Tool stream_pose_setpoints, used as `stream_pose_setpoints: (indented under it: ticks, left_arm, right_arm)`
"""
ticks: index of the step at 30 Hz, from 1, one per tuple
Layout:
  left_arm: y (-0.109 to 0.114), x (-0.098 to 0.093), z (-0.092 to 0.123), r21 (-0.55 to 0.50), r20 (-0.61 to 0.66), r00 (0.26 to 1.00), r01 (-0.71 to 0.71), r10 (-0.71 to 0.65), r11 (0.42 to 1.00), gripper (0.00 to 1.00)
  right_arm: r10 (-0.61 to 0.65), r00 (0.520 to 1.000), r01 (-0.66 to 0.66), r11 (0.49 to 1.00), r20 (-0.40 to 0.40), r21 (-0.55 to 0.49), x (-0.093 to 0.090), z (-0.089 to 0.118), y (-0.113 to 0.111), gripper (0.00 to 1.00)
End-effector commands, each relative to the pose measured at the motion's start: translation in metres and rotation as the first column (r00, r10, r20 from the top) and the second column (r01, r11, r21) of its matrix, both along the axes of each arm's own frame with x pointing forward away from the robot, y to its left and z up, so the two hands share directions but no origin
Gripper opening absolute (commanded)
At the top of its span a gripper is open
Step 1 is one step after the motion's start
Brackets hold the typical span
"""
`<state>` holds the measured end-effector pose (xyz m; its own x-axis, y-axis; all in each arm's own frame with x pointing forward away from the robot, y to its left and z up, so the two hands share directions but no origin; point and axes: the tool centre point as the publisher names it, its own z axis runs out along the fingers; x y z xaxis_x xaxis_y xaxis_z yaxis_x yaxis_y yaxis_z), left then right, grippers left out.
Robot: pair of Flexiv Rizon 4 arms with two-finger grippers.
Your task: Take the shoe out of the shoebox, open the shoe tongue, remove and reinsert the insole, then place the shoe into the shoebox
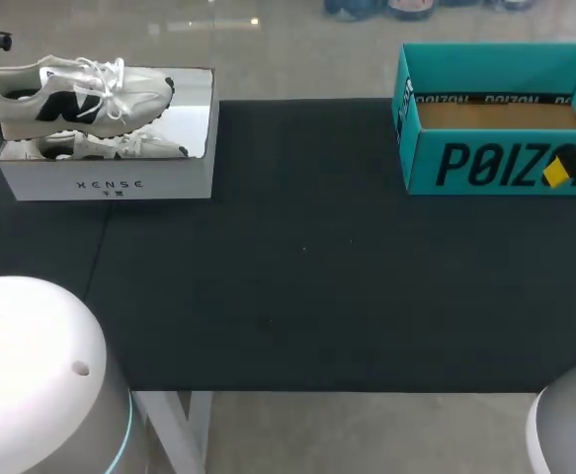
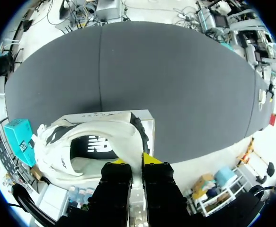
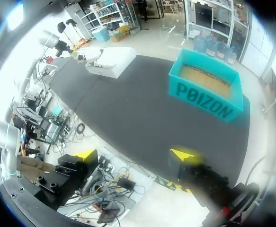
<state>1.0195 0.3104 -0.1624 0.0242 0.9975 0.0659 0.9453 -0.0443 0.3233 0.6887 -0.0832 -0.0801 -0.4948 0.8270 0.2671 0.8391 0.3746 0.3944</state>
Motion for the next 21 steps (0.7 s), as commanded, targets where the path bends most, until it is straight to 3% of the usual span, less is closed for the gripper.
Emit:
stream_pose_setpoints:
  ticks: [1, 21]
  left_arm:
    - [0.002, 0.022, -0.011, 0.003, -0.024, 1.0, -0.003, 0.003, 1.0, 0.0]
    - [0.008, 0.044, -0.071, -0.008, -0.081, 0.997, -0.017, 0.016, 1.0, 0.0]
  right_arm:
    - [0.001, 1.0, -0.001, 1.0, -0.006, -0.002, 0.003, 0.001, 0.001, 1.0]
    - [0.001, 1.0, -0.001, 1.0, -0.006, -0.002, 0.003, 0.001, 0.001, 1.0]
